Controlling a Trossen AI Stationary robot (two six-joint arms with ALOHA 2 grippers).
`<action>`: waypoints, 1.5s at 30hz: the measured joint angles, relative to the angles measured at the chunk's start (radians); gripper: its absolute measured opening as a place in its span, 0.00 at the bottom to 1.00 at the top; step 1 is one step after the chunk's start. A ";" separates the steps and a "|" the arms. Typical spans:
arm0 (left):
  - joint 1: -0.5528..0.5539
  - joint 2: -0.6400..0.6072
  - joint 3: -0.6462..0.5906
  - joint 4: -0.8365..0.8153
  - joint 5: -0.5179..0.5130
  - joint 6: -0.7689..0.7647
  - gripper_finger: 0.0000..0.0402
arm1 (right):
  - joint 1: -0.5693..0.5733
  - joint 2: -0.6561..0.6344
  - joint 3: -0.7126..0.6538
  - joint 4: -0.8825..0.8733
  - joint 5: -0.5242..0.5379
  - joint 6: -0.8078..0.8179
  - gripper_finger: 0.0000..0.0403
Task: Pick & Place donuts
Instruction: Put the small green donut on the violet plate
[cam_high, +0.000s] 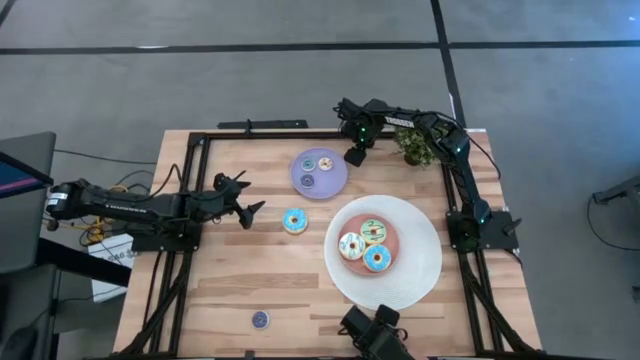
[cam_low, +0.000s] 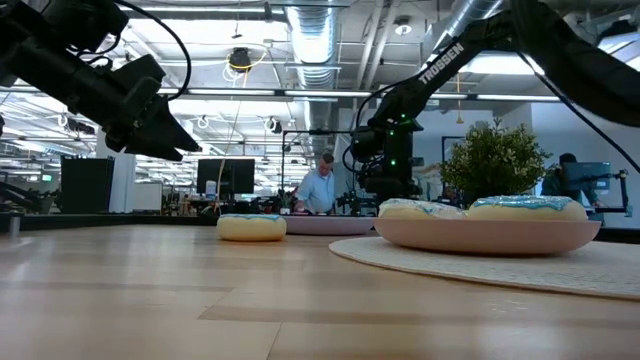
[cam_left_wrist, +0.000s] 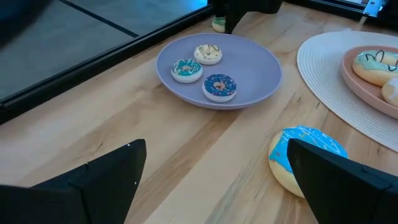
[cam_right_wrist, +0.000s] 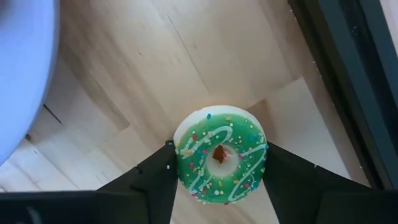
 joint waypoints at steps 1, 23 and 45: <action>0.000 0.000 0.000 0.000 0.000 0.000 0.96 | 0.000 0.000 0.000 -0.002 0.000 0.000 0.50; 0.000 0.000 0.000 0.000 0.001 -0.011 0.96 | 0.163 -0.213 0.000 0.090 -0.331 0.145 0.41; 0.000 0.000 0.000 0.000 0.027 -0.021 0.96 | 0.247 -0.043 0.001 0.093 -0.167 0.242 0.40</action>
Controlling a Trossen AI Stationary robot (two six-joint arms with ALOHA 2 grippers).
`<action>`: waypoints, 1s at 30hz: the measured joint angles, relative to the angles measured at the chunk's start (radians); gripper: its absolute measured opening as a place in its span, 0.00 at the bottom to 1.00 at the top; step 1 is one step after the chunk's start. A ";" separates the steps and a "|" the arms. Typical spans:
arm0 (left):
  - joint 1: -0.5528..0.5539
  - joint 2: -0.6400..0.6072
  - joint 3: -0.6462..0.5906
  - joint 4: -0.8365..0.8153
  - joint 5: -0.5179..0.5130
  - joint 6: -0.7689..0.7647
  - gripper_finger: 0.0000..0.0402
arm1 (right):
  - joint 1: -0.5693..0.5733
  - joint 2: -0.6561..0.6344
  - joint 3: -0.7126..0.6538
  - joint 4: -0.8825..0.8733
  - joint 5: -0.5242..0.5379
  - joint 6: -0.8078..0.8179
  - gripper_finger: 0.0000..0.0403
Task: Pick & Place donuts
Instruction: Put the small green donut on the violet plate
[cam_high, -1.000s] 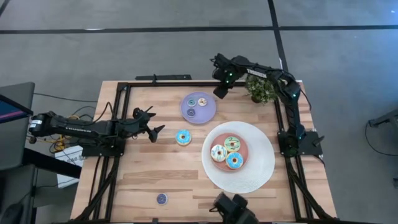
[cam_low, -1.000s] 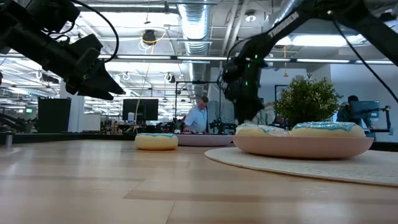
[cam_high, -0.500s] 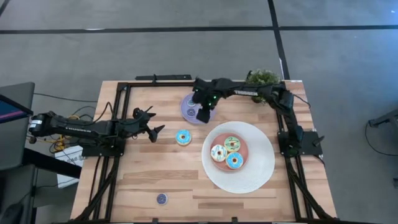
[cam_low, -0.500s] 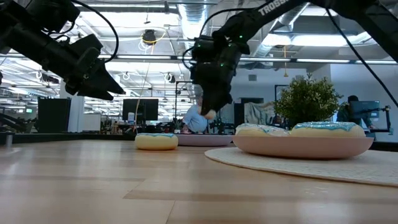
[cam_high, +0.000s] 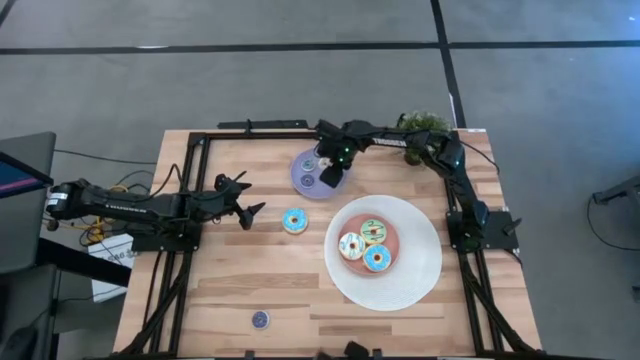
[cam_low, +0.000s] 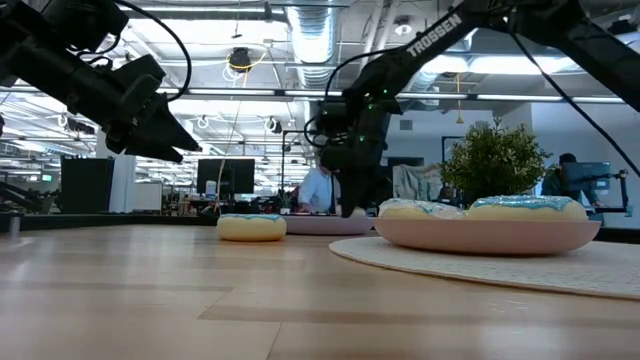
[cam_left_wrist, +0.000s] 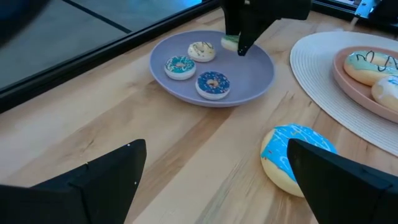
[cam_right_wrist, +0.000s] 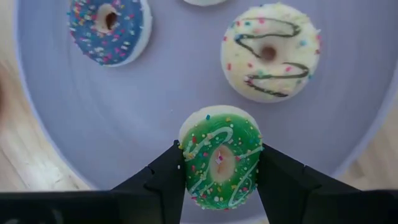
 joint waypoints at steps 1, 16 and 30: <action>0.000 0.000 0.000 0.000 0.000 0.000 0.96 | -0.004 0.000 0.000 -0.001 0.000 -0.002 0.40; 0.000 0.000 0.000 0.000 -0.002 0.001 0.96 | 0.026 0.000 0.000 -0.002 0.011 -0.066 0.42; 0.000 0.000 0.000 0.000 -0.001 0.001 0.96 | 0.052 -0.001 0.000 0.031 0.020 -0.074 0.57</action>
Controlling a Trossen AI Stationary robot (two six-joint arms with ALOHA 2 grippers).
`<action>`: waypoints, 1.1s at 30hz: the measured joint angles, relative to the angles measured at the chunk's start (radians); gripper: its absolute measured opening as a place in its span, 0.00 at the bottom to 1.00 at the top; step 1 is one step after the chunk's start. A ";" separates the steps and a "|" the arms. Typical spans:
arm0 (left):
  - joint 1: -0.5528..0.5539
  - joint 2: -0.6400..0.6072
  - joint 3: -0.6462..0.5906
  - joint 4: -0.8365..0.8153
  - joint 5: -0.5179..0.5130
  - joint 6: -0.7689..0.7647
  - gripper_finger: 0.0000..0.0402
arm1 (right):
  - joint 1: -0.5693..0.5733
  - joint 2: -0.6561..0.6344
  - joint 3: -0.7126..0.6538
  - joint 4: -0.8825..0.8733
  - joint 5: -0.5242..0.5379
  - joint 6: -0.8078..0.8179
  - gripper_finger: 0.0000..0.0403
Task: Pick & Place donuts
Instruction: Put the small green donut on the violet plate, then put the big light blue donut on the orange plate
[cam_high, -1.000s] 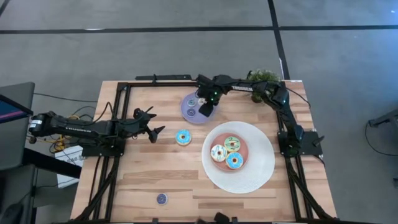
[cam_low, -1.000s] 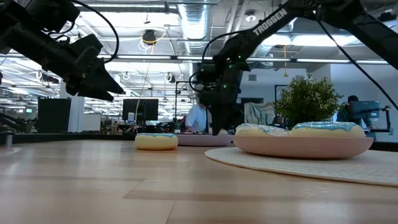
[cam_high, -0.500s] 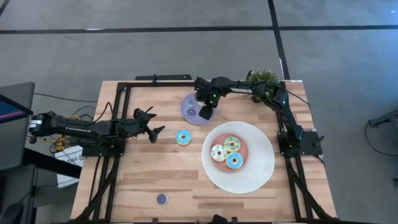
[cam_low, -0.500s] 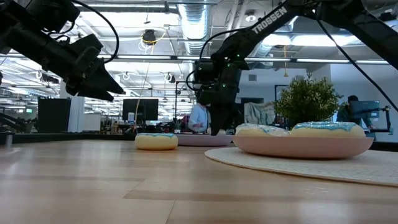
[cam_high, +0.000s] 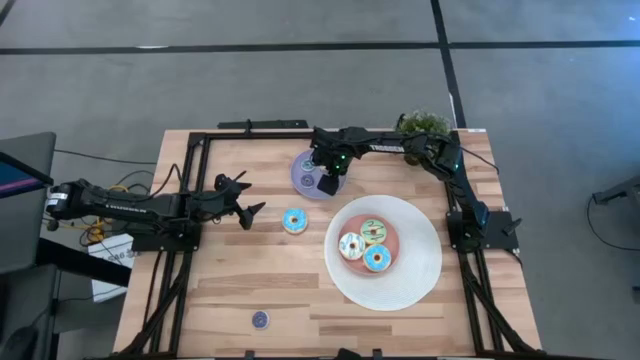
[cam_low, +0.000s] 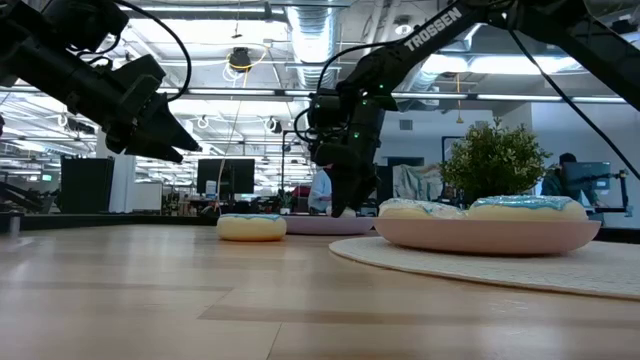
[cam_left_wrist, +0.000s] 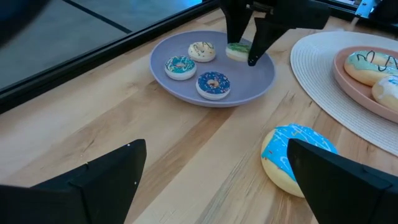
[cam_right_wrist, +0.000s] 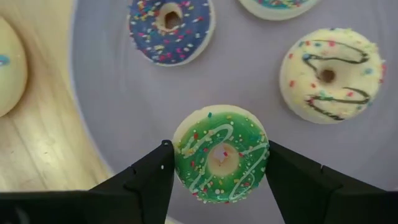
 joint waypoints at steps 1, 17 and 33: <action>0.000 0.000 0.000 0.000 0.000 0.000 0.96 | 0.000 0.000 0.000 -0.001 0.000 0.000 0.57; 0.000 0.000 0.000 0.000 0.001 0.000 0.96 | -0.005 -0.001 0.000 -0.010 0.001 0.011 0.68; 0.000 0.000 0.000 0.000 0.002 0.000 0.96 | -0.080 -0.159 0.000 -0.121 -0.055 0.038 0.77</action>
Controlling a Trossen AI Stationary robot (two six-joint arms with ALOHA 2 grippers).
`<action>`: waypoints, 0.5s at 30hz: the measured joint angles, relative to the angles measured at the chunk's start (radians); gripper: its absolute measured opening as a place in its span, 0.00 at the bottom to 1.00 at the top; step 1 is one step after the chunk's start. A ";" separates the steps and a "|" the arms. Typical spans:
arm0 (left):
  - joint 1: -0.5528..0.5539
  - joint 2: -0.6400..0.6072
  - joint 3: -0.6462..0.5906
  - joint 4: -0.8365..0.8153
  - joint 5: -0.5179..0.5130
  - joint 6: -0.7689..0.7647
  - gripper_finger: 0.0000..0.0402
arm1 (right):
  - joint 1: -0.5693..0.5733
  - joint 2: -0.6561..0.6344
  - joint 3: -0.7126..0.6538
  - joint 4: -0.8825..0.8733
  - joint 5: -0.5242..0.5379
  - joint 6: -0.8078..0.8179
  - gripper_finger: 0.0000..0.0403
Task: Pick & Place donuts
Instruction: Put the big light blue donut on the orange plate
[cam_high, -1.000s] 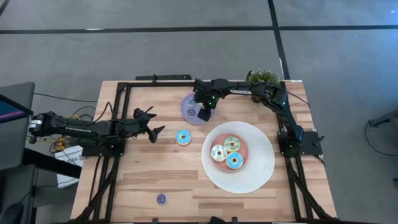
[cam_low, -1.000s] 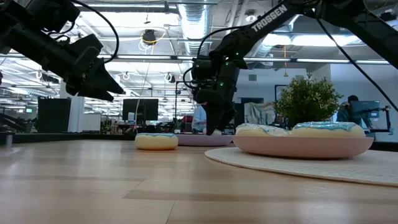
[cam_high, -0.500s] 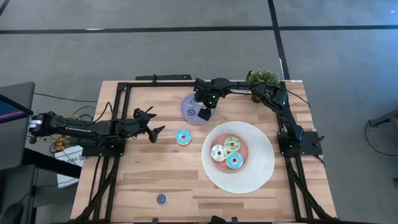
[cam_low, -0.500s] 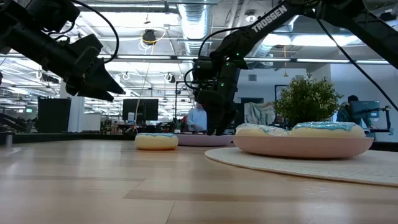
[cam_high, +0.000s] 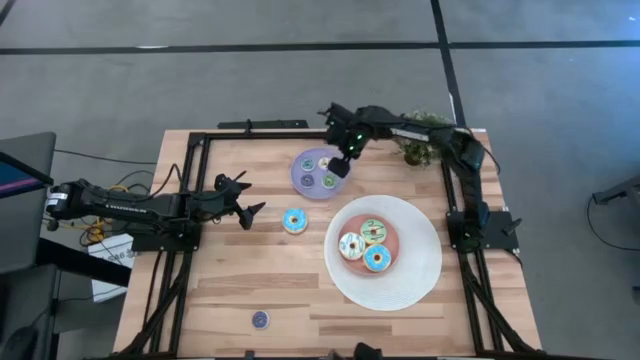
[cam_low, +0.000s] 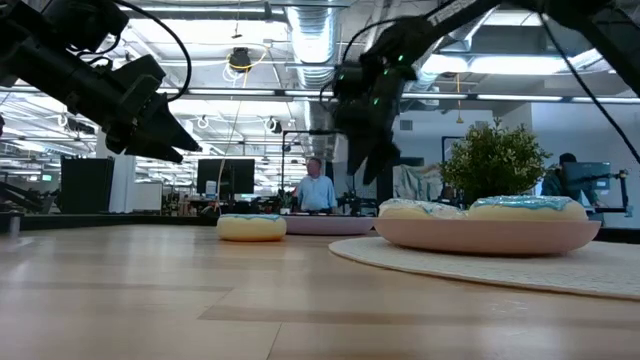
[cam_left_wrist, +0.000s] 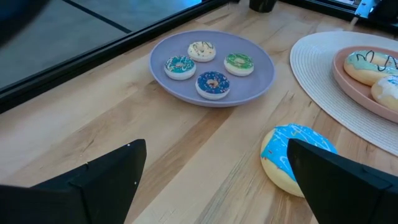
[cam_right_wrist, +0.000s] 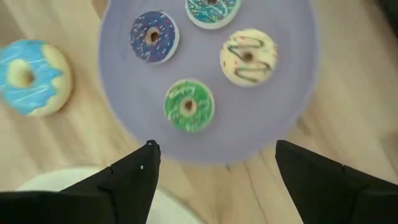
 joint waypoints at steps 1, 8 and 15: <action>0.000 0.000 0.000 0.000 0.000 0.000 0.96 | -0.005 -0.022 0.000 -0.023 -0.002 0.000 0.77; 0.000 0.000 0.000 -0.002 0.000 0.000 0.96 | 0.038 -0.184 -0.073 -0.099 -0.001 0.017 0.77; 0.000 0.000 0.000 -0.001 -0.005 0.001 0.96 | 0.163 -0.426 -0.374 0.045 0.002 0.139 0.77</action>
